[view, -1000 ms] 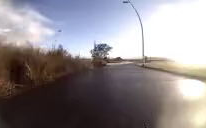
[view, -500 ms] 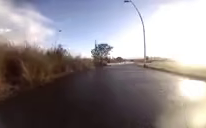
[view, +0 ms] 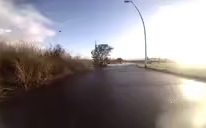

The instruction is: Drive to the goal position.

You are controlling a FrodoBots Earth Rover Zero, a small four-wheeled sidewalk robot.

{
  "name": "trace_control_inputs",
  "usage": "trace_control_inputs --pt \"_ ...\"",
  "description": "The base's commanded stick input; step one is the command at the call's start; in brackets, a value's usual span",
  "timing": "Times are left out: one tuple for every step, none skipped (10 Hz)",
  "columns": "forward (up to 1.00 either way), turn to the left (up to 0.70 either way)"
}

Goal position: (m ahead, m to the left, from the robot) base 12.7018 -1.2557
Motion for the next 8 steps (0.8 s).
trace_control_inputs --pt "0.45 -0.27" --pt "0.45 -0.27" --pt "0.45 -0.27" --pt "0.45 -0.27" --pt "0.45 -0.27" --pt "0.45 -0.27" --pt "0.45 -0.27" --pt "0.45 -0.27"
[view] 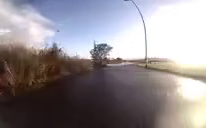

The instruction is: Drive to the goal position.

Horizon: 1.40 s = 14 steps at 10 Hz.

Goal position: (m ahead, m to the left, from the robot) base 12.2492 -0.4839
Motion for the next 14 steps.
trace_control_inputs --pt "0.45 -0.27" --pt "0.45 -0.27" --pt "0.45 -0.27" --pt "0.45 -0.27" --pt "0.45 -0.27" --pt "0.45 -0.27" --pt "0.45 -0.27" --pt "0.45 -0.27" --pt "0.45 -0.27" --pt "0.45 -0.27" --pt "0.45 -0.27" --pt "0.45 -0.27" --pt "0.45 -0.27" --pt "0.45 -0.27"
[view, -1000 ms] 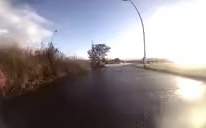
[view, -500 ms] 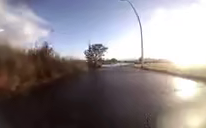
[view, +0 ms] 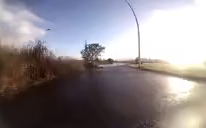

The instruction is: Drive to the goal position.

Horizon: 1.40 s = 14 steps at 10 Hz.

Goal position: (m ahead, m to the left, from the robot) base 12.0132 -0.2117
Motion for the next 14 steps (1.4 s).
trace_control_inputs --pt "0.45 -0.27" --pt "0.45 -0.27" --pt "0.45 -0.09" --pt "0.45 0.00" --pt "0.45 0.00" --pt "0.45 0.00" --pt "0.45 0.00" --pt "0.45 0.00" --pt "0.45 0.00" --pt "0.45 0.00" --pt "0.45 0.00" --pt "0.45 0.00" --pt "0.45 0.00" --pt "0.45 0.00"
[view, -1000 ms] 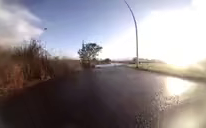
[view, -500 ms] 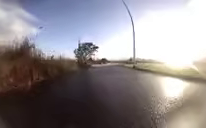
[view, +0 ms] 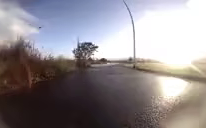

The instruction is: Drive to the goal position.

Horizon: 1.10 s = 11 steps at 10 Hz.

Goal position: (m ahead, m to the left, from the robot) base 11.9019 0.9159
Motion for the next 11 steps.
trace_control_inputs --pt "0.45 0.00" --pt "0.45 0.00" --pt "0.45 0.00" --pt "0.45 0.00" --pt "0.45 0.00" --pt "0.45 0.00" --pt "0.45 0.00" --pt "0.45 0.00" --pt "0.45 0.00" --pt "0.45 0.00" --pt "0.45 0.00"
